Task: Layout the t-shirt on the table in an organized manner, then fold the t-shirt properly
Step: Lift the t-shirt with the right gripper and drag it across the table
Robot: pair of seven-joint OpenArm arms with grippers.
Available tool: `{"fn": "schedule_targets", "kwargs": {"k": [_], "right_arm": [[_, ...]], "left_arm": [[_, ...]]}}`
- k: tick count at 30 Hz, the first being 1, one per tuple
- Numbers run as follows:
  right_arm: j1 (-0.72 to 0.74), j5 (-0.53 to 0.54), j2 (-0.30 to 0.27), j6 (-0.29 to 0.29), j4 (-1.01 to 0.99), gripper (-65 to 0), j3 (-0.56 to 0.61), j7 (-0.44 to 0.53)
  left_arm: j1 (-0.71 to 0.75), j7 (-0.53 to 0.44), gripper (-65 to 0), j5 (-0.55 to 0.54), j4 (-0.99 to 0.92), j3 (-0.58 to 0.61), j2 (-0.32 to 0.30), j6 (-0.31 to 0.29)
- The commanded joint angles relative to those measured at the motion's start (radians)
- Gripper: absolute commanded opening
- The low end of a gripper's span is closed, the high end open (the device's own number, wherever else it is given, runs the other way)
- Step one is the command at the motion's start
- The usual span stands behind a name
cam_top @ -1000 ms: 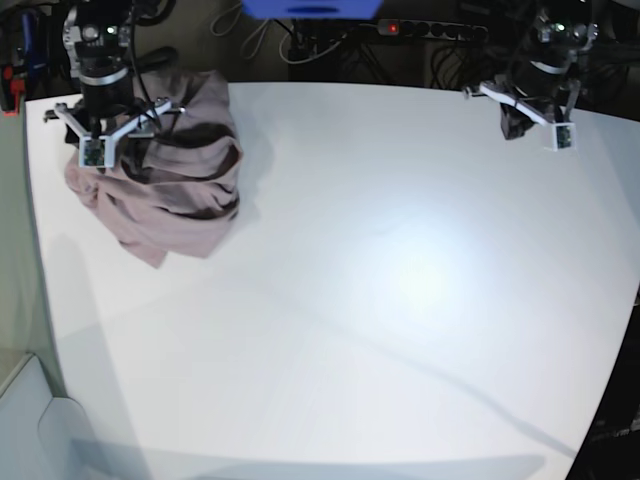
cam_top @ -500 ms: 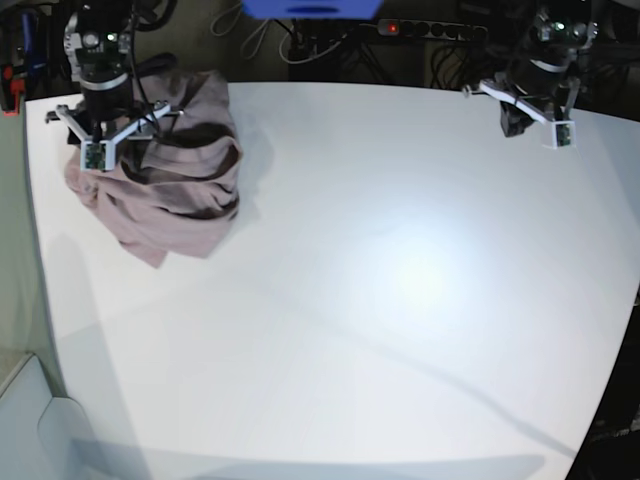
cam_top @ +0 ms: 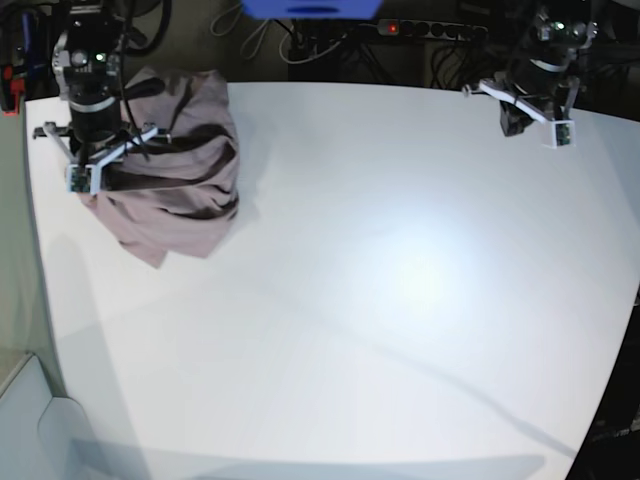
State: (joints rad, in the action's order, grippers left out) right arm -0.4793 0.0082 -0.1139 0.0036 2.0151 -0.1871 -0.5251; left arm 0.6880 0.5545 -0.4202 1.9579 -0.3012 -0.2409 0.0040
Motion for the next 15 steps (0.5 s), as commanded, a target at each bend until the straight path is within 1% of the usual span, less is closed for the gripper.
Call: {"fn": "schedule_targets", "kwargs": {"k": [1,5,15], "right_arm": [[0.014,-0.003,-0.007,0.002,0.019,-65.0,0.001,0.021],[0.081,-0.003,-0.005,0.002,0.025,-65.0,0.002,0.021],[0.362,-0.003,0.0,0.002,0.029,-65.0,0.002,0.012]], "left_arm": [[0.006,-0.015,-64.9,-0.001,0.016,-0.005,-0.007,0.0],[0.005,-0.015,-64.9,-0.001,0.016,-0.005,-0.007,0.0],[0.006,-0.015,-64.9,-0.001,0.016,-0.005,-0.007,0.0]]}}
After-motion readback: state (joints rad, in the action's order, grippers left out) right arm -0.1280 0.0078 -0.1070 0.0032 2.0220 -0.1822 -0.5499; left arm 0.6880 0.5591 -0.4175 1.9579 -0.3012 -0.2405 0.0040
